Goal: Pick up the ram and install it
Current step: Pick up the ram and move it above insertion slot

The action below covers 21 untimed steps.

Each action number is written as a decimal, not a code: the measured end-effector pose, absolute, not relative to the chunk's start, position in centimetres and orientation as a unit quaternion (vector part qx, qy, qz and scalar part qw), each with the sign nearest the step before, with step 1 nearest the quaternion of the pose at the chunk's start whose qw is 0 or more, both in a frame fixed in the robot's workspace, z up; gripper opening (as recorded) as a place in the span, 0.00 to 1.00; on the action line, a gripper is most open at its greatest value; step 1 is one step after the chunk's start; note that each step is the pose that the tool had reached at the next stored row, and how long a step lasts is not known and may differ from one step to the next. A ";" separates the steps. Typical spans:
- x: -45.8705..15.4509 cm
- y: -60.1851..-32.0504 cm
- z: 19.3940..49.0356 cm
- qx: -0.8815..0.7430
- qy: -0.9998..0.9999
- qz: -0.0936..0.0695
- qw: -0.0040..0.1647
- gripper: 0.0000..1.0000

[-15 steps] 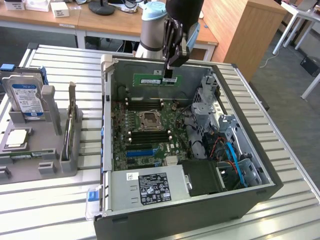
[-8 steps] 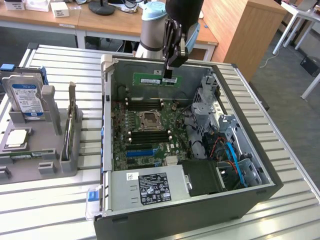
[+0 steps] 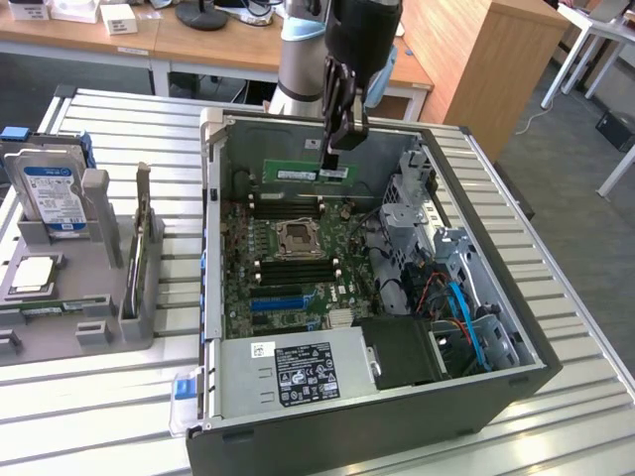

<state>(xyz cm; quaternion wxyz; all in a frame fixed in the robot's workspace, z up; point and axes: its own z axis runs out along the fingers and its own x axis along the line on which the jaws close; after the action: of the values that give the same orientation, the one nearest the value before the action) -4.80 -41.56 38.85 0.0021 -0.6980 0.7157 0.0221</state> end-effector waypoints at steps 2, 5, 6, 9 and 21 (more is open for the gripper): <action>-4.8 -41.6 38.6 -0.698 0.716 0.022 0.002 0.12; -4.8 -41.6 38.6 -0.698 0.715 0.022 0.002 0.12; -4.8 -41.6 38.6 -0.698 0.715 0.022 0.002 0.12; -4.7 -41.6 38.5 -0.702 0.712 0.022 0.002 0.12; -3.7 -41.5 38.2 -0.705 0.709 0.025 0.004 0.12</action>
<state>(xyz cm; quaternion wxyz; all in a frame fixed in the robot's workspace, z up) -3.68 -41.54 38.20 0.0043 -0.7050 0.7087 0.0245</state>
